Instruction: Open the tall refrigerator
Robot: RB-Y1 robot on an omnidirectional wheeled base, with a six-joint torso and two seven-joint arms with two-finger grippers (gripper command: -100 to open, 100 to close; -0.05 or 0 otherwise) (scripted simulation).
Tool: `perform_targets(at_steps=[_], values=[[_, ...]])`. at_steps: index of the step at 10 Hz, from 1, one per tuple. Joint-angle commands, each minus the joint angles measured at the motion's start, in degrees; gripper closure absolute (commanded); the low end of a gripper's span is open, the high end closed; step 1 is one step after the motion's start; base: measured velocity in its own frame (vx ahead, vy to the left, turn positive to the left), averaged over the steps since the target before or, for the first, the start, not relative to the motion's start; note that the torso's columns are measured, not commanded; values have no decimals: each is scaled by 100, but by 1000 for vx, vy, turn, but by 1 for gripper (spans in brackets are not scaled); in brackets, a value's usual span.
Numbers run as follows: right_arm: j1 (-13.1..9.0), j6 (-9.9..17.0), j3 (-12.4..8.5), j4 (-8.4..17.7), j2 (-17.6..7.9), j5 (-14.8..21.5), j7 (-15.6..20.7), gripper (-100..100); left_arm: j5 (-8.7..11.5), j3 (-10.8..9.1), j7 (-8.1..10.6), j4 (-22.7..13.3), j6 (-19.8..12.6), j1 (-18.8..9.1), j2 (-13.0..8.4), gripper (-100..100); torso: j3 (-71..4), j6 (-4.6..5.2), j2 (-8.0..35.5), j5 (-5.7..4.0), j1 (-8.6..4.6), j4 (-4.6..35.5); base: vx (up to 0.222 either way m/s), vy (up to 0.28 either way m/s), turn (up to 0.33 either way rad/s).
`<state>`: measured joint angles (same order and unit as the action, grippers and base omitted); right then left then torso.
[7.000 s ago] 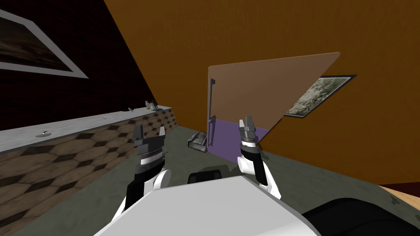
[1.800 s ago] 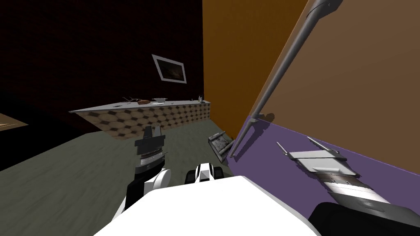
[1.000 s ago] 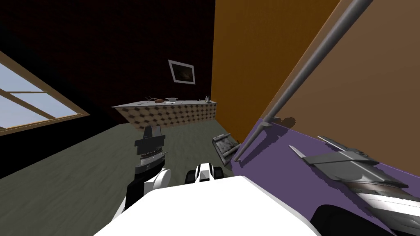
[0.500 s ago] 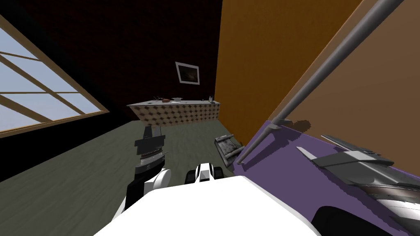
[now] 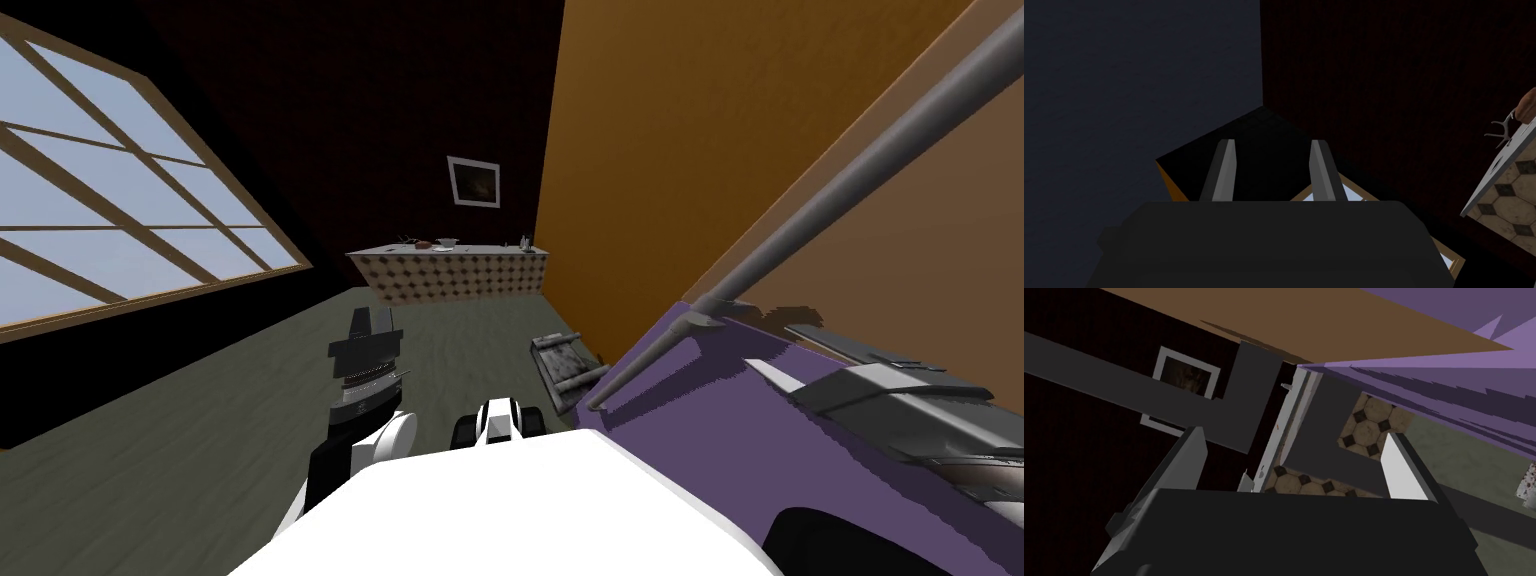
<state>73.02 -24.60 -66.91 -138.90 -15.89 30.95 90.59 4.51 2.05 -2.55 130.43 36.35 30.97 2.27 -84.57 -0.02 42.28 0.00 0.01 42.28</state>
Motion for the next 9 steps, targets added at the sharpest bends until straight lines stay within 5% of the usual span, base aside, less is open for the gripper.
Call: perform_targets(at_steps=[1, 5, 8, 9], values=[[112, -43, -204, -9, -96, 76, 355, -100, 0, 0, 0, 0, 0, 1, 0, 0, 1, 5, 0, -1, -3, 1, -6, 11, 116], [310, -114, -559, -25, -333, 211, 897, -100, 0, 0, 0, 0, 0, 1, 0, 0, 0, 3, -1, 0, 0, 0, -4, 14, 166], [325, -114, -579, -36, -348, 219, 931, -100, 0, -1, 0, 0, 0, 1, 0, 0, 2, 3, 1, -1, -3, 1, -1, 3, 24], [325, -114, -578, -36, -347, 219, 929, 100, 0, -1, 0, 0, 0, 1, 0, 0, 1, 2, 1, -1, -3, 1, 0, 0, 0]])
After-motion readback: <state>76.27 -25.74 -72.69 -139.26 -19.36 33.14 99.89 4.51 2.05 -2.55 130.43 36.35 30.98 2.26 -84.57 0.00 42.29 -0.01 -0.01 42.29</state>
